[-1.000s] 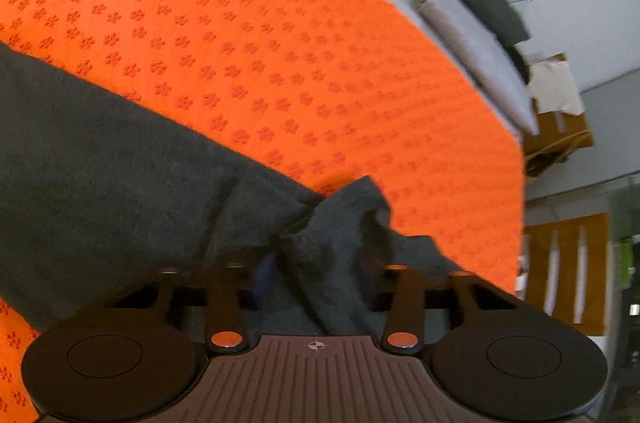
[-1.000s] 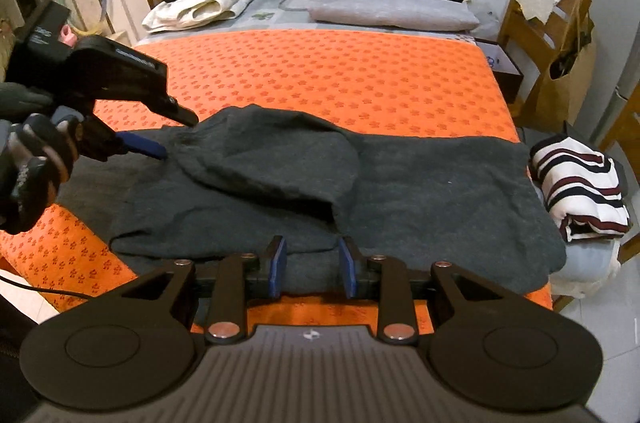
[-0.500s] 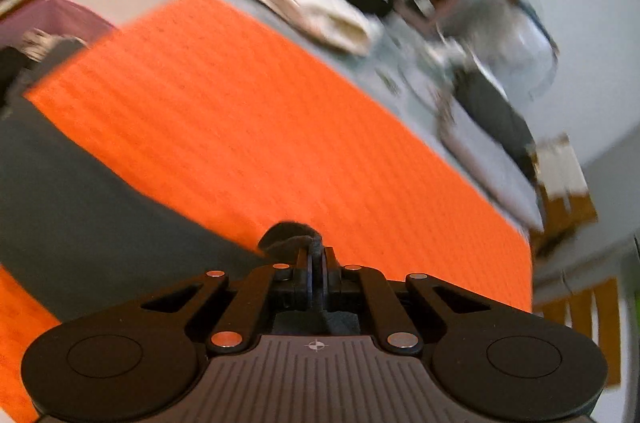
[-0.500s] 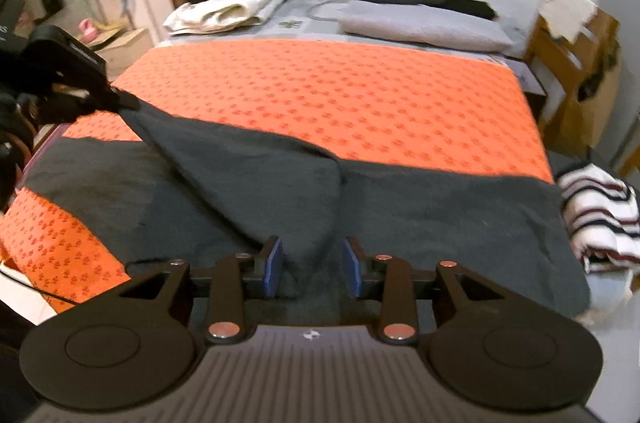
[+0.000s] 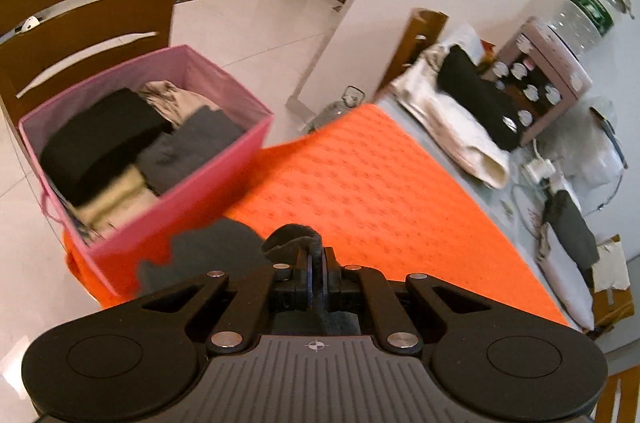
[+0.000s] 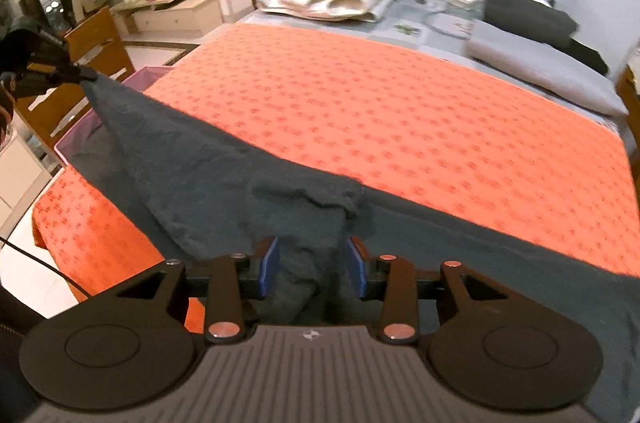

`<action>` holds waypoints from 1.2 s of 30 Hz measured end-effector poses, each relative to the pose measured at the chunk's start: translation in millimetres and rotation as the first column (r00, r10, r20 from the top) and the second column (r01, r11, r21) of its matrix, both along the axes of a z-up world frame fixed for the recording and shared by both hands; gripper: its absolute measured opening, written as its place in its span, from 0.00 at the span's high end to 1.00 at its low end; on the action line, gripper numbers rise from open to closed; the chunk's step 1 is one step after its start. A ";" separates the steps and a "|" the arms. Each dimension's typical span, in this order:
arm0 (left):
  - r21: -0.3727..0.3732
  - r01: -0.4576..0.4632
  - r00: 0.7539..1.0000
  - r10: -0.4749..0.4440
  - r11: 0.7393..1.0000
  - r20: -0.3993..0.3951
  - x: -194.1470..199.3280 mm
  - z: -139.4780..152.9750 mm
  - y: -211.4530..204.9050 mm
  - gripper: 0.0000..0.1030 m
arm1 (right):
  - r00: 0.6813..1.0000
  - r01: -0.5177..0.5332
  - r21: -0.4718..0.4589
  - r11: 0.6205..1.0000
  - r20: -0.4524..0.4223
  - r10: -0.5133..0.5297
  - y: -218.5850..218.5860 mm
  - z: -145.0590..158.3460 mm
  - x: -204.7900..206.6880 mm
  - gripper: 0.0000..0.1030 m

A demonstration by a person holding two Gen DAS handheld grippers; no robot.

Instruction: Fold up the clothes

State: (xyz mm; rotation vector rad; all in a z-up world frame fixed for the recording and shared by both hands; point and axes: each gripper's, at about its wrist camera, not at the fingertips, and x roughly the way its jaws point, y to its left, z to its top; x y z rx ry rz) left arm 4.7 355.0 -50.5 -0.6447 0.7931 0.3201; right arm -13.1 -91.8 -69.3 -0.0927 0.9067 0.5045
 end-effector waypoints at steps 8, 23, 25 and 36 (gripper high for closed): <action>-0.021 0.016 1.000 -0.016 1.000 0.013 -18.8 -12.6 90.9 0.94 | 1.000 -0.016 -0.029 0.999 -0.017 0.015 78.7 1.8 -0.5 0.58; -0.196 0.081 0.996 -0.071 0.977 0.059 -48.7 -51.3 170.7 0.94 | 0.999 0.003 -0.091 0.996 -0.042 -0.007 170.7 0.6 -13.6 0.57; -0.222 0.065 0.998 -0.061 0.973 0.024 -53.5 -67.8 175.6 0.94 | 0.999 -0.011 -0.096 0.995 -0.045 0.007 180.7 1.9 -12.9 0.57; -0.317 0.008 1.000 -0.014 0.948 -0.017 -75.3 -116.7 180.8 0.94 | 0.971 -0.224 -0.039 0.974 -0.095 0.220 257.2 18.6 37.8 0.57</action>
